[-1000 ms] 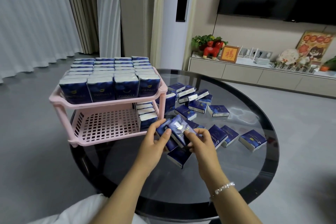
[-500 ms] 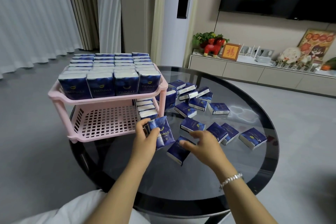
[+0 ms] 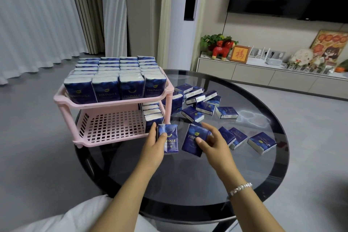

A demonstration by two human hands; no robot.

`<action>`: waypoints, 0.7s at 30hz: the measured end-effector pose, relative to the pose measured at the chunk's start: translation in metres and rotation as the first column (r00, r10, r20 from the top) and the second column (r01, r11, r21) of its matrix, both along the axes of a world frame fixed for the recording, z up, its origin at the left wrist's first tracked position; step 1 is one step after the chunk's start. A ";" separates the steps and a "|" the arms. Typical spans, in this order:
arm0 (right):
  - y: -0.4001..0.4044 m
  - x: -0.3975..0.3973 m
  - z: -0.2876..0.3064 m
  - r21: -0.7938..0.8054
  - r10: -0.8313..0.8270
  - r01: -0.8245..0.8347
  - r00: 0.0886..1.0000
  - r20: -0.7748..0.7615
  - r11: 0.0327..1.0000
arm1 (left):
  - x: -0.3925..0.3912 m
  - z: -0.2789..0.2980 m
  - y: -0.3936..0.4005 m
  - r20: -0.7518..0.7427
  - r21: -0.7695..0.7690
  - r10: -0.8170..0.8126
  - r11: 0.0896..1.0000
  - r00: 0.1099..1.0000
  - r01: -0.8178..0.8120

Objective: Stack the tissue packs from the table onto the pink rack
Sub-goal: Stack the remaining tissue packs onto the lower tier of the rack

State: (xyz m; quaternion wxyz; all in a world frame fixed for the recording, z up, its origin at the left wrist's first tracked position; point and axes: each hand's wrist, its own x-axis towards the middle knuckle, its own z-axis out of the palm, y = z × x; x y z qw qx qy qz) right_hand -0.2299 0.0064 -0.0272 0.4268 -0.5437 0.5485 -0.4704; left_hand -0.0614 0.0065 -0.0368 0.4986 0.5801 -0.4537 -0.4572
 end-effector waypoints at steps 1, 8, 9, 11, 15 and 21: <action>0.000 0.000 0.002 0.004 0.006 -0.006 0.998 0.062 1.000 | -0.001 -0.001 0.000 0.013 0.005 -0.029 1.000 1.000 0.029; -0.001 0.004 0.006 -0.047 0.116 -0.112 0.987 0.107 0.993 | -0.006 -0.005 0.000 -0.028 0.010 -0.076 0.997 0.997 0.076; -0.002 0.004 0.006 -0.046 0.124 -0.119 0.986 0.108 0.992 | -0.006 -0.005 0.000 -0.023 0.004 -0.081 0.997 0.996 0.081; -0.001 0.005 0.003 -0.036 0.150 -0.147 0.983 0.108 0.988 | -0.008 -0.005 0.000 -0.004 -0.014 -0.097 0.995 0.995 0.097; -0.001 0.013 -0.003 -0.046 0.133 -0.131 0.991 0.033 0.990 | -0.011 -0.007 0.000 -0.048 -0.037 -0.164 0.986 0.985 0.162; -0.002 0.023 0.000 -0.067 0.143 -0.143 0.990 -0.001 0.987 | -0.014 -0.005 0.003 -0.045 -0.025 -0.225 0.974 0.973 0.224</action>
